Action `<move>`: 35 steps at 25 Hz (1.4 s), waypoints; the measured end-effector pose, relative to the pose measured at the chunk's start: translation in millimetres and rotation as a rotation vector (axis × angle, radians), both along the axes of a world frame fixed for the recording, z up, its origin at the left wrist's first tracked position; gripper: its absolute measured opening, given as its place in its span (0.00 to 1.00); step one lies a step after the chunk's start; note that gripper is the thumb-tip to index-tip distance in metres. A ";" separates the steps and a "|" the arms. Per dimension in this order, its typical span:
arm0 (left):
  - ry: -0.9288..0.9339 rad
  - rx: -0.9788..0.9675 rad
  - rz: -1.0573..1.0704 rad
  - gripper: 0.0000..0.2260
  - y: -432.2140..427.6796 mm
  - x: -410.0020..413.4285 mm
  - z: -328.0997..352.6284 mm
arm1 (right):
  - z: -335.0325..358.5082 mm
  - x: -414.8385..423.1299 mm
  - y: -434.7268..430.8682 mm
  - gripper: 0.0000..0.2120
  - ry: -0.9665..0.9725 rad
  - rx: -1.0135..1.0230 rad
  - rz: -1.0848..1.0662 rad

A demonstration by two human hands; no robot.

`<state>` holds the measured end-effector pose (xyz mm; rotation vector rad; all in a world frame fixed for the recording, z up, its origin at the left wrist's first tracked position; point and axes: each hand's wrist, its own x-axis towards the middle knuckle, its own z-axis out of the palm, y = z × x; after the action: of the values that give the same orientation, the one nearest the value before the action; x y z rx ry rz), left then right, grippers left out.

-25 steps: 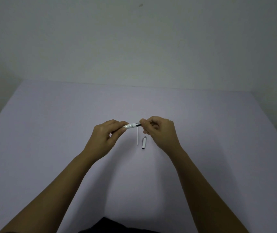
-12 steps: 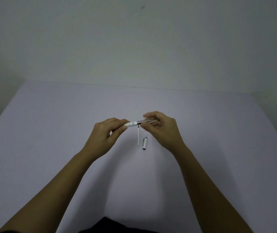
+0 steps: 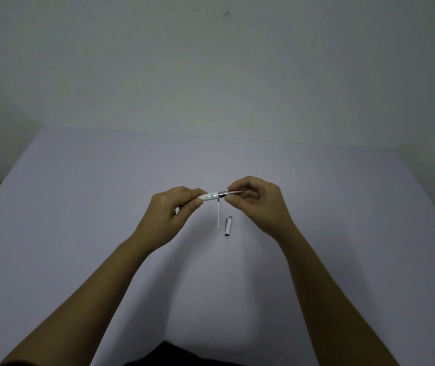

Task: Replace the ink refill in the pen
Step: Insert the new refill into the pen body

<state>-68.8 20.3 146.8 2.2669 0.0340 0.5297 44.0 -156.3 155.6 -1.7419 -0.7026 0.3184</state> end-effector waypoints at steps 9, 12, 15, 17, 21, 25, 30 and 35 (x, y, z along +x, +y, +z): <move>0.036 -0.019 0.007 0.09 0.8 0.0 -0.7 | 0.9 1.9 1.4 0.02 -0.143 -0.101 -0.017; 0.028 -0.011 0.009 0.09 1.4 0.1 -0.3 | 2.0 1.9 1.3 0.09 -0.183 -0.093 0.019; 0.027 -0.005 0.005 0.09 1.4 -0.3 -0.2 | 1.1 3.3 2.2 0.01 -0.227 -0.132 0.009; 0.022 -0.007 0.007 0.09 1.3 0.1 -0.1 | 1.1 3.7 2.3 0.04 -0.231 -0.139 0.015; 0.022 -0.002 0.002 0.10 1.6 0.2 1.4 | -0.8 3.5 4.3 0.02 -0.282 -0.163 0.048; 0.029 0.007 0.005 0.09 1.1 -0.4 1.1 | -2.9 2.9 4.4 0.05 -0.287 -0.169 0.040; 0.025 0.010 0.011 0.09 0.4 0.2 2.0 | -2.4 2.4 5.6 0.05 -0.396 -0.182 0.028; 0.025 0.007 0.003 0.09 -0.9 -0.9 1.3 | -2.3 1.8 7.2 0.07 -0.445 -0.162 0.027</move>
<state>-69.7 19.4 148.1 2.2805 0.0480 0.5031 45.8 -149.1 153.3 -1.9829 -1.0425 -0.0001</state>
